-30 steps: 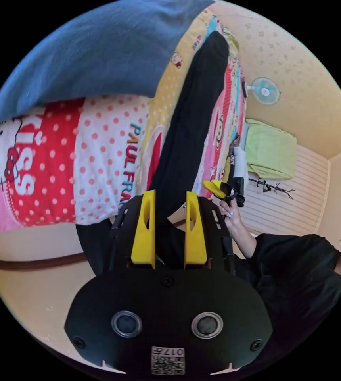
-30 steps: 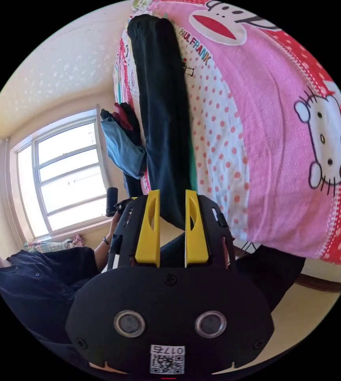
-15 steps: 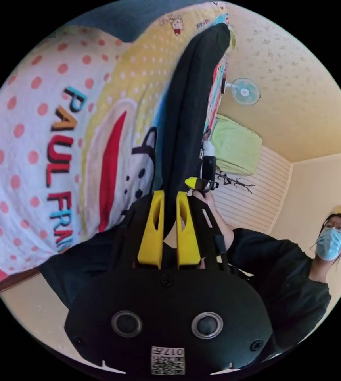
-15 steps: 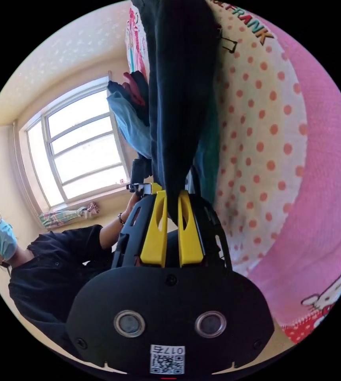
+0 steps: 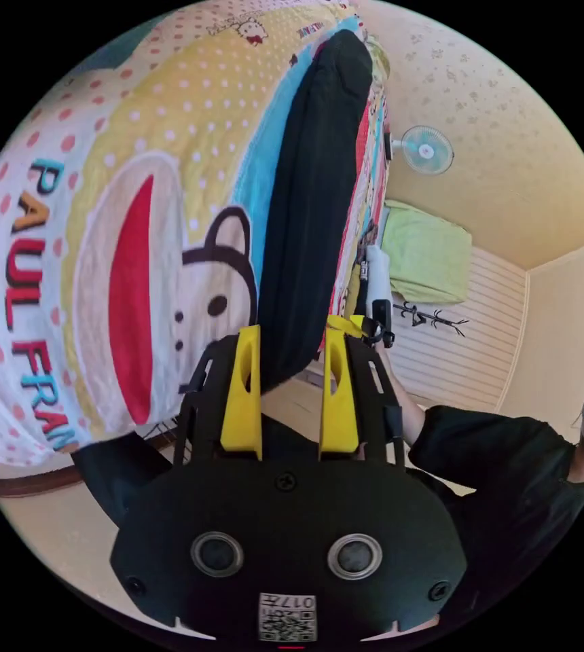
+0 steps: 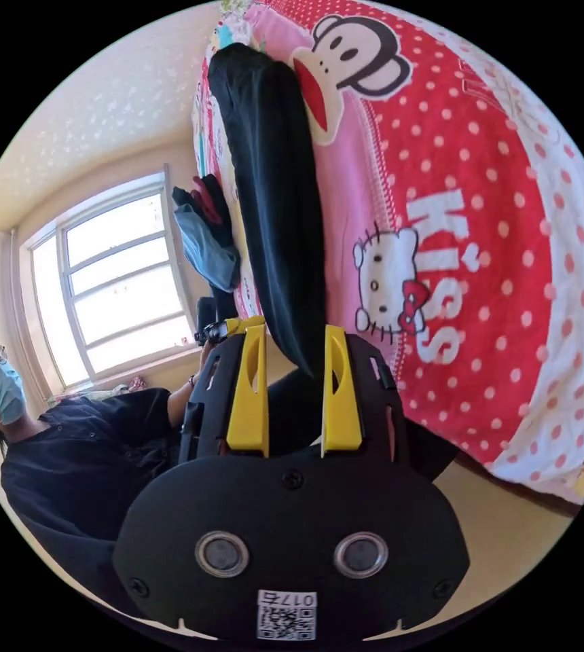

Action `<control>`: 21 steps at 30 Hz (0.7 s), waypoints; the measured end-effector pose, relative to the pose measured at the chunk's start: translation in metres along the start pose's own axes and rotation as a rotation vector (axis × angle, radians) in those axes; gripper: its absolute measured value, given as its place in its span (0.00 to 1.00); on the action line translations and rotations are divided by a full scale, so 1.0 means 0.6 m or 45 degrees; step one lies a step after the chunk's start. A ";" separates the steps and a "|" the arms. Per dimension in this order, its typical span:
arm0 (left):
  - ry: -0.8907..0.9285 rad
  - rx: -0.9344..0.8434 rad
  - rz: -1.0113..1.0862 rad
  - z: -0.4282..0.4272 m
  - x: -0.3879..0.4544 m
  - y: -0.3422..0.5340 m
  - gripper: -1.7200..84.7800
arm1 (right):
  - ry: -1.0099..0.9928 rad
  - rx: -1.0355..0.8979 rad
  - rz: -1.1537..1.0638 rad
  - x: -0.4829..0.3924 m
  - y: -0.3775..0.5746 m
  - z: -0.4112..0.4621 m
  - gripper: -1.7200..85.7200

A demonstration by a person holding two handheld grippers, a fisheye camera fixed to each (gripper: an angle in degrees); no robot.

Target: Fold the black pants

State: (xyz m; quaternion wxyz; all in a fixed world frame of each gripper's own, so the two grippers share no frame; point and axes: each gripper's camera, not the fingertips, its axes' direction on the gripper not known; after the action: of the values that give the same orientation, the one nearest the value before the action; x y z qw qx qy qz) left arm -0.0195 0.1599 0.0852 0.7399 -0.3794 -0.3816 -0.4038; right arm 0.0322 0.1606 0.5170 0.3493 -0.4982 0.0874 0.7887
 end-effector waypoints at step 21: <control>0.363 -0.160 0.499 0.284 0.239 0.192 0.08 | -0.707 -0.027 -0.406 -0.077 0.185 0.071 0.03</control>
State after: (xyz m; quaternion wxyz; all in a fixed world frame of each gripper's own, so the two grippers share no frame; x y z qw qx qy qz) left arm 0.0933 0.3083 0.2526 0.8254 -0.4305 -0.1667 -0.3251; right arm -0.0574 0.0774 0.5536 0.4738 -0.2749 -0.0988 0.8308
